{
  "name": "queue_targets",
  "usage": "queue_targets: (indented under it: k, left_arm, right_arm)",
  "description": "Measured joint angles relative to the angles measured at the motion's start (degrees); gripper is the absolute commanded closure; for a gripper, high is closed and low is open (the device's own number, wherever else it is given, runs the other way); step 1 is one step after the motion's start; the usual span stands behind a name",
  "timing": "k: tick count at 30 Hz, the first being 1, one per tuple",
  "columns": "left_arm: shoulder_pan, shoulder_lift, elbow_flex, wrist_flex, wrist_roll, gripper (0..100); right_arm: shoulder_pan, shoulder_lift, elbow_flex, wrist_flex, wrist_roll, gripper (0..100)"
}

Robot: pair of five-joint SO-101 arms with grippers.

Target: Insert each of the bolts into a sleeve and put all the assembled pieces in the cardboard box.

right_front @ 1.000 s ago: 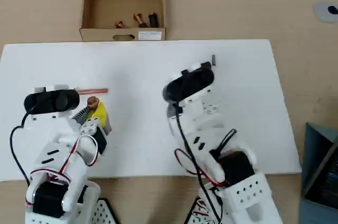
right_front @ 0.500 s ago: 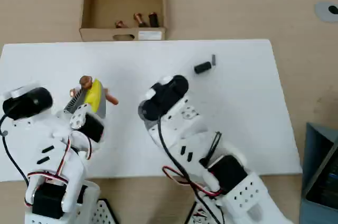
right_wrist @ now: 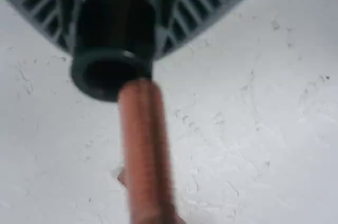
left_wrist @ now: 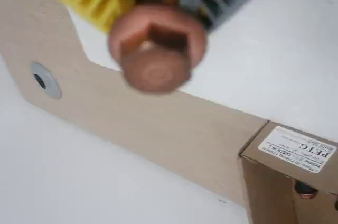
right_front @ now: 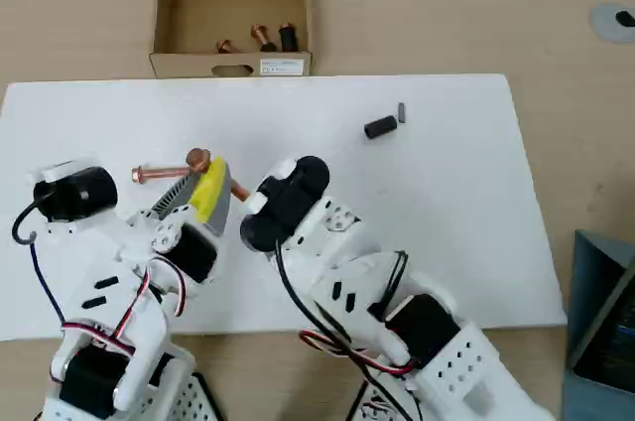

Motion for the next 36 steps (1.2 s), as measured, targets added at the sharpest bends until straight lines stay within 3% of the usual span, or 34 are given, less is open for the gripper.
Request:
queue_targets:
  k: [6,19,26,31,36]
  left_arm:
    - [0.53,0.00,-0.88,0.00,0.00,100]
    - [0.53,0.00,-0.97,-2.37,0.00,100]
    - [2.37,0.00,-2.81,-2.37,-0.26,100]
    - [7.82,0.00,-3.69,1.76,-4.48,100]
    - [8.26,0.00,-3.69,3.08,-9.58,100]
  right_arm:
    - [0.00,-2.55,1.05,0.00,0.00,98.9]
    - [-0.62,-26.55,15.03,-0.09,5.01,99.0]
    - [-0.62,-28.22,18.20,-0.09,5.45,99.0]
    - [-0.62,-28.22,18.90,-0.09,5.45,99.0]
    - [-0.62,-28.22,18.90,-0.09,5.45,99.0]
